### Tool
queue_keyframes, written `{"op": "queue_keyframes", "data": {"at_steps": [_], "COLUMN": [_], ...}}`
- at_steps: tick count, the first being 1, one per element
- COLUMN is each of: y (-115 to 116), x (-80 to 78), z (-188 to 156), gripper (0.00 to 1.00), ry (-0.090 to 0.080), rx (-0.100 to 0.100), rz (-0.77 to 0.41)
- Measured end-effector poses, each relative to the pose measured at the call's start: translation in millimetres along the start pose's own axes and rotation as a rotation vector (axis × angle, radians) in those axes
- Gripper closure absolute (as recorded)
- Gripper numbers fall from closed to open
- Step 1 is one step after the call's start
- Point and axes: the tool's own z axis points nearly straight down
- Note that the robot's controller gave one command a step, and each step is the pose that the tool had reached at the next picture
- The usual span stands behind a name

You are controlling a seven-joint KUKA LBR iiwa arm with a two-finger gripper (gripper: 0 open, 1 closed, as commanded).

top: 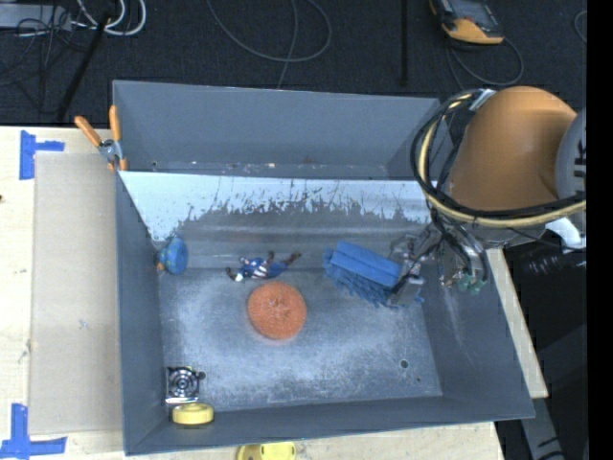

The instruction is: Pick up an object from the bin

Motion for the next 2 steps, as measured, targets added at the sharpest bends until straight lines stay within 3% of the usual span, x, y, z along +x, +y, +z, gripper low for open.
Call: {"op": "queue_keyframes", "data": {"at_steps": [1, 2], "y": [0.1, 0.4], "x": [0.8, 1.0], "z": [1.7, 2.1], "gripper": [0.0, 0.0], "ry": [0.004, 0.005], "rx": [0.0, 0.0], "rz": [-0.001, -0.002]}}
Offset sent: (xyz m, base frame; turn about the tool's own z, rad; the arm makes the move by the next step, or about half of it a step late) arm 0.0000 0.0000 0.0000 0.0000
